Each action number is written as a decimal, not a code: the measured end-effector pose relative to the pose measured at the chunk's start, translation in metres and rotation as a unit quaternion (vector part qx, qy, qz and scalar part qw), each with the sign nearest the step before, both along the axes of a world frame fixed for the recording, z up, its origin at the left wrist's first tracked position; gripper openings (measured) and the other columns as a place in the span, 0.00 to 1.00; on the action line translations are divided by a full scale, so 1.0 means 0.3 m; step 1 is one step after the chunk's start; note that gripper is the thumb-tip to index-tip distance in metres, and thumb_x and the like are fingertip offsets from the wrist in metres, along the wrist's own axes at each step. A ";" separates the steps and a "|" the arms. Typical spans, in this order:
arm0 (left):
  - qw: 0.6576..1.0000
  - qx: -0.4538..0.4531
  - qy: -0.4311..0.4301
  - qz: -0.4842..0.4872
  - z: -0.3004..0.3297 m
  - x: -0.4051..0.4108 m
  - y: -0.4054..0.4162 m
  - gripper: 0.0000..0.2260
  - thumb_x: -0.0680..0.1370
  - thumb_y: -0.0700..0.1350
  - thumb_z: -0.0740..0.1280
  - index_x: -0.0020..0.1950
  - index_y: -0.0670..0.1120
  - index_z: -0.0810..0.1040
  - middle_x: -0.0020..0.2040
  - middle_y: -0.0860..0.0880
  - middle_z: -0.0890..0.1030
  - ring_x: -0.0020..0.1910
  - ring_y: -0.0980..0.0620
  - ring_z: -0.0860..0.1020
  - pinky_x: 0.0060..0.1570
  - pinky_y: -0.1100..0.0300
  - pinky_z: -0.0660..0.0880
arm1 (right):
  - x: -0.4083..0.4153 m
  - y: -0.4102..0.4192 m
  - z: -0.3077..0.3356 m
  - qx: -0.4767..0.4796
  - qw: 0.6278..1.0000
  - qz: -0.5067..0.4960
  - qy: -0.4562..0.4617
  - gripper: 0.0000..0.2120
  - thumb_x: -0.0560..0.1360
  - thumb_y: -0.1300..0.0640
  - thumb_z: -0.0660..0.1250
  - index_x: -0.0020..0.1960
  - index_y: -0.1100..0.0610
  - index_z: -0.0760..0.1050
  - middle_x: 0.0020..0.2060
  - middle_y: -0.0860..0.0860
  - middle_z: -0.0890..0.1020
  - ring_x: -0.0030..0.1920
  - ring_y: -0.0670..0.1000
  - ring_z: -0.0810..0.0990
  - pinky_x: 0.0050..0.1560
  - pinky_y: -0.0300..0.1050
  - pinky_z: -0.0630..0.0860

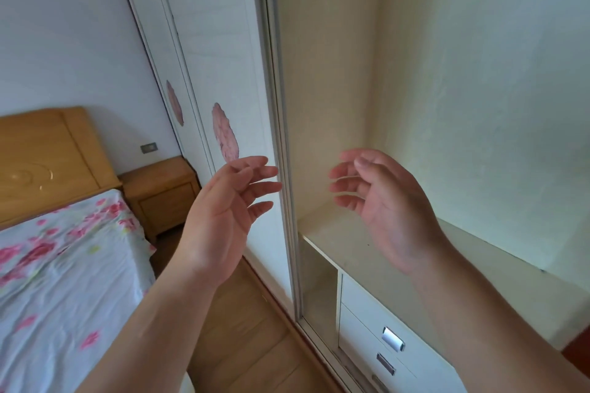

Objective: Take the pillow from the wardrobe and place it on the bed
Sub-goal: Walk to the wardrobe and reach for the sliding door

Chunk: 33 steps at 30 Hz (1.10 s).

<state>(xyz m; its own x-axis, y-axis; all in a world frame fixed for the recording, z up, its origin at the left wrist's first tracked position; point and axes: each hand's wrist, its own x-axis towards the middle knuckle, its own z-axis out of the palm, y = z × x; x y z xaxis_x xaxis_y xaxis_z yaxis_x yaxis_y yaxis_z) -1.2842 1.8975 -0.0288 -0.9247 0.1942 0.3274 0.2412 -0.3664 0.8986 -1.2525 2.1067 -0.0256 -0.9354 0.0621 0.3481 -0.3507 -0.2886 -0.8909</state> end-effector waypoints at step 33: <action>0.996 0.049 -0.056 0.047 -0.064 -1.162 -0.553 0.11 0.75 0.46 0.62 0.50 0.47 0.82 0.48 0.46 0.84 0.47 0.47 0.82 0.43 0.56 0.77 | -1.256 -0.577 -0.051 0.126 0.992 -0.008 -0.027 0.10 0.72 0.49 0.66 0.49 0.49 0.81 0.45 0.50 0.85 0.47 0.51 0.83 0.47 0.48 0.77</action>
